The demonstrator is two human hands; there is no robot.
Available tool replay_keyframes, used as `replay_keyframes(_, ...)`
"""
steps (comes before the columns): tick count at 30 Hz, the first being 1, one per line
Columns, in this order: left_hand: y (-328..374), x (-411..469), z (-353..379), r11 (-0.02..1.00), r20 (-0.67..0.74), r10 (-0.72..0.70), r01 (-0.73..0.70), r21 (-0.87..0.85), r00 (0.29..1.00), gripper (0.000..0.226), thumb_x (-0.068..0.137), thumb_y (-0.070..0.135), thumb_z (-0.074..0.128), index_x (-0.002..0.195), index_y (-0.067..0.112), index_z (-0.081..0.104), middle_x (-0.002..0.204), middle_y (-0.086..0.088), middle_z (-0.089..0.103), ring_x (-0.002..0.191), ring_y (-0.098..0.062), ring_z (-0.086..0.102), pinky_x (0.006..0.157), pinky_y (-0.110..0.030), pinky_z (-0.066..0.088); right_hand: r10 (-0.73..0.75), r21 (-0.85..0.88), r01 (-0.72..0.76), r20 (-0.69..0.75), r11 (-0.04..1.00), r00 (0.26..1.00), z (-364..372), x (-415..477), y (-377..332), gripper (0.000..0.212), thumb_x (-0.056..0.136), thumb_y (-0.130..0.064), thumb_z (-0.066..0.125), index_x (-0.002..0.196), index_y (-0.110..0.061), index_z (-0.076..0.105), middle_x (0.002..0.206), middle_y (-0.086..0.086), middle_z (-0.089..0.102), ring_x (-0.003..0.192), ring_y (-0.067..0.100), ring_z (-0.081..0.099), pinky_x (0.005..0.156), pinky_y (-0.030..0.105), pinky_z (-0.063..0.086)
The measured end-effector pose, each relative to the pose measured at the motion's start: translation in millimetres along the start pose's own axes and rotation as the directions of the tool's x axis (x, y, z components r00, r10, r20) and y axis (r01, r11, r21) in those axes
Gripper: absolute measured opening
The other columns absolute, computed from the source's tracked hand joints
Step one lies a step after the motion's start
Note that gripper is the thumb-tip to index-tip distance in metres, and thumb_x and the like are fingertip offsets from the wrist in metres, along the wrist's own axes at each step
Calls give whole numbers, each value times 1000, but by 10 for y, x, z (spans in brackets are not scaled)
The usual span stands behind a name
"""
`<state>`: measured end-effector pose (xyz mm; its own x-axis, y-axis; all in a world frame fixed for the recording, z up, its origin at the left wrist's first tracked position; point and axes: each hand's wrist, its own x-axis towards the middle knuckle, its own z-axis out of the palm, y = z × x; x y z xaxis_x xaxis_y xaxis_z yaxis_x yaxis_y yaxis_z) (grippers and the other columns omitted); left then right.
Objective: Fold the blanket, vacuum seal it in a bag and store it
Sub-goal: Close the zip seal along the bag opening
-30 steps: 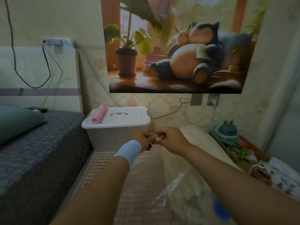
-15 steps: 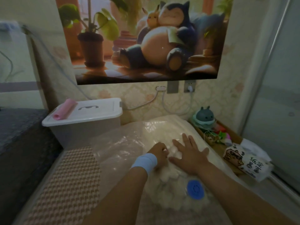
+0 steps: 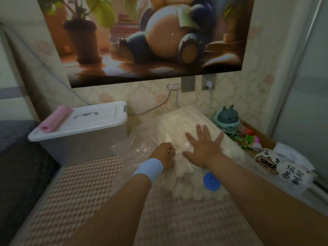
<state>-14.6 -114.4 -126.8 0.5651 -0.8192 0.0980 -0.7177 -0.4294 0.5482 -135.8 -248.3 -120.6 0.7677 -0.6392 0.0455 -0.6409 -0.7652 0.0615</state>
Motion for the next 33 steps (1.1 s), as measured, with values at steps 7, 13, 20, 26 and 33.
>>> replay_keyframes(7,33,-911,-229,991,-10,-11,12,137,1000,23,101,31,37,101,17,55,107,-7,59,93,-27,57,81,-34,43,-279,71,287,-104,955,955,-100,-877,-435,61,101,-50,37,156,-33,18,165,6,-16,151,25,-19,117,57,-8)
replay_keyframes(13,-187,-1986,-31,944,176,-119,57,324,977,31,102,38,30,113,15,46,112,-13,62,98,-32,59,83,-37,46,-366,33,382,-217,924,905,268,-1895,-783,51,82,-44,57,130,-27,62,153,17,39,139,39,38,108,54,35)
replay_keyframes(20,-462,-2594,45,891,290,-280,136,432,915,36,100,32,39,126,13,54,134,-13,52,119,-32,53,99,-35,42,-390,93,380,128,920,912,699,-2560,-906,68,96,-65,30,156,-40,11,166,7,-8,152,29,-1,120,52,9)
replay_keyframes(26,-334,-2884,-32,964,170,-231,202,171,958,21,96,26,52,100,13,67,106,-8,68,97,-26,63,82,-31,48,-309,104,296,152,949,939,858,-2814,-1051,66,102,-57,25,157,-36,-2,164,10,-17,151,28,-18,121,51,-5)
replay_keyframes(33,-177,-3252,-235,721,110,-252,262,-641,961,19,97,25,54,111,15,64,92,2,74,65,-11,67,55,-21,46,-423,154,401,157,903,892,891,-3014,-1253,80,81,-70,11,152,-36,21,163,8,16,150,29,13,117,56,12)
